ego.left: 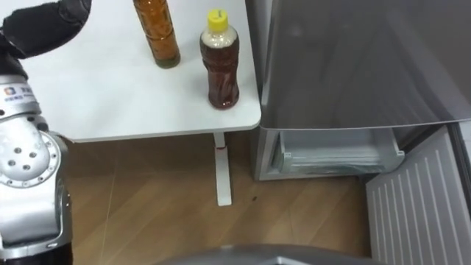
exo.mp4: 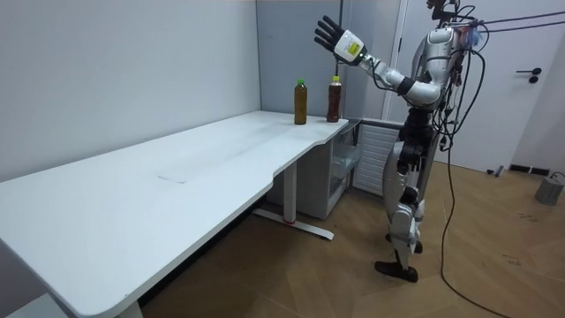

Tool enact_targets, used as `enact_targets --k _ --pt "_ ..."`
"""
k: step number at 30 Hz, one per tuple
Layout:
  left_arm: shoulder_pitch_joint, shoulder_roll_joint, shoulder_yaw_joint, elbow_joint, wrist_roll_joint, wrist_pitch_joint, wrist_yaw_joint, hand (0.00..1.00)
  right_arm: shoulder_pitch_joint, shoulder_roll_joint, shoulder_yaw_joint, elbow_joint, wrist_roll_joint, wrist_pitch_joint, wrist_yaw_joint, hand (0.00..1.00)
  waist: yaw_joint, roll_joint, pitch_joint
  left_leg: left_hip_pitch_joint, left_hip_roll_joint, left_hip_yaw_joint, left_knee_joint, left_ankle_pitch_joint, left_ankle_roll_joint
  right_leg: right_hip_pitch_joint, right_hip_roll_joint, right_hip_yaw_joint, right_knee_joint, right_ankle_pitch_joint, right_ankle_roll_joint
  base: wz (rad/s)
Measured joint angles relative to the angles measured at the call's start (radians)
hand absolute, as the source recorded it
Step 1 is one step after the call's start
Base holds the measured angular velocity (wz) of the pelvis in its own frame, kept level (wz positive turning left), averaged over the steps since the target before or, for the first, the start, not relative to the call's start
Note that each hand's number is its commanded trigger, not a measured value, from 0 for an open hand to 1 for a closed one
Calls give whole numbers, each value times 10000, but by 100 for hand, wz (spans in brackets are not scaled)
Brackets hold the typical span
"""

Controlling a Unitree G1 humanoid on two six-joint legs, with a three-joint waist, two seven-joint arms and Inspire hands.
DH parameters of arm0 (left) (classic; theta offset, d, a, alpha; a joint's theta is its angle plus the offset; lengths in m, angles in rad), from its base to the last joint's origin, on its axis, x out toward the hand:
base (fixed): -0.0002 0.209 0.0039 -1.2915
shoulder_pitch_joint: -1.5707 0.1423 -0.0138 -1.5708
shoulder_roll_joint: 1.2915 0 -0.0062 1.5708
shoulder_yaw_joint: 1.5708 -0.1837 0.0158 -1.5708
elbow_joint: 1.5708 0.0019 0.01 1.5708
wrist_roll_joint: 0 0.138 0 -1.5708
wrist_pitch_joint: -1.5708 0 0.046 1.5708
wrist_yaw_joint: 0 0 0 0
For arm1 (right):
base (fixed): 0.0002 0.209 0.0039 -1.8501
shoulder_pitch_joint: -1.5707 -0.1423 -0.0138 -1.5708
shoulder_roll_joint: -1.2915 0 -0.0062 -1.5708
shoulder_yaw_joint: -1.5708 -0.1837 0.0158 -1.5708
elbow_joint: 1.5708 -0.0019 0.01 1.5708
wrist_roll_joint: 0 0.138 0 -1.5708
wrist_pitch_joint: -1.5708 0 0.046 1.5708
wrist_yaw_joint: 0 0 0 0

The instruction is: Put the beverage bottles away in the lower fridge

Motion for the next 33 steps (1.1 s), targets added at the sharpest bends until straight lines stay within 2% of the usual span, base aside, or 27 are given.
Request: enact_targets --k 4,10,17,25,28,33 --pt "-77 5 -208 -65 -19 1 -409 0 -7 1 16 7 -1 24 154 0 -153 67 0 0 -1 -1 0 1 0 -3 1 1 -1 -1 0 -1" --pt "-674 -2 -394 -78 -14 4 -986 0 -4 -4 86 -22 -208 32 224 0 -223 30 -3 35 -1 4 -69 3 2 1 3 -7 -2 0 0 0" --pt "-745 -2 -656 -78 -22 84 -1528 0 -9 -3 108 -64 -871 31 223 0 -231 11 -2 33 -2 11 -74 4 3 -1 6 7 -7 -1 1 0" --pt "-1079 -1 -1561 -78 -41 84 -1899 0 -27 -3 385 -67 -997 -49 93 0 -253 20 4 26 -2 58 -75 3 3 -12 4 45 -16 -1 1 0" --pt "-1076 -1 -1897 -66 -361 82 -2011 0 -37 -3 436 -59 -996 -72 72 0 -277 60 26 23 1 88 -75 4 2 -18 2 46 -13 -2 2 0" --pt "-1012 -1 -2359 325 -798 135 -2552 0 -96 0 679 -39 -985 -69 83 0 -295 11 54 25 1 85 -86 4 2 -18 2 33 -16 -4 3 0"
